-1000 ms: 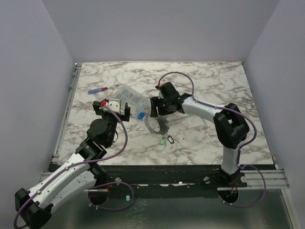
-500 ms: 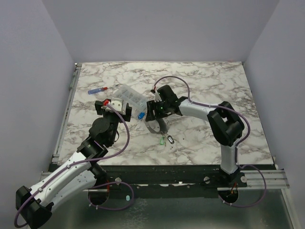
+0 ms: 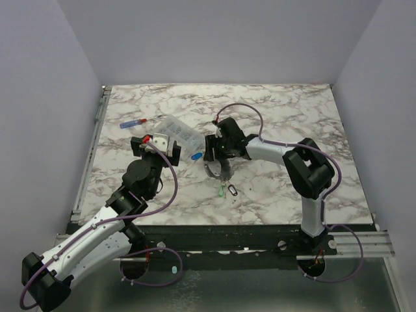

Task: Put the keys on the keyring

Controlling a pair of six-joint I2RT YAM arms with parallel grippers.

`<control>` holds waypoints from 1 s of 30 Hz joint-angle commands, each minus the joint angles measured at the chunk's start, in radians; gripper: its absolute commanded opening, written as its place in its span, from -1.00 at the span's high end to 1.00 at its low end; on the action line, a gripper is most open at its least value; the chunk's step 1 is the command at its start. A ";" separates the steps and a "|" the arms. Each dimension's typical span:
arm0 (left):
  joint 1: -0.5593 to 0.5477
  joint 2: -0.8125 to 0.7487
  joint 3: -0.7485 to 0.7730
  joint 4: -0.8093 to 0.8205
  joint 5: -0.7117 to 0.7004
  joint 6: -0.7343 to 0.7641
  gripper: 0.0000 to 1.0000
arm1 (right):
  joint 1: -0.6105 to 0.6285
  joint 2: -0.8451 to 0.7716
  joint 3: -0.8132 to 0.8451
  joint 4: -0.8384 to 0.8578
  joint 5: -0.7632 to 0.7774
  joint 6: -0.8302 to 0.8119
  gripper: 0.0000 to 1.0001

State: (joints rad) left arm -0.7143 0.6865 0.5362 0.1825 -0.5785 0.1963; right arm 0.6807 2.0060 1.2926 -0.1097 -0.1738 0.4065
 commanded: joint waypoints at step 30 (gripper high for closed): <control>0.008 0.001 -0.001 -0.009 0.033 0.006 -0.95 | -0.043 -0.162 -0.225 -0.075 -0.072 -0.001 -0.24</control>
State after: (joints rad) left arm -0.7132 0.6903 0.5362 0.1825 -0.5648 0.1963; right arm 0.6395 1.8549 1.1397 -0.1833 -0.1654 0.3912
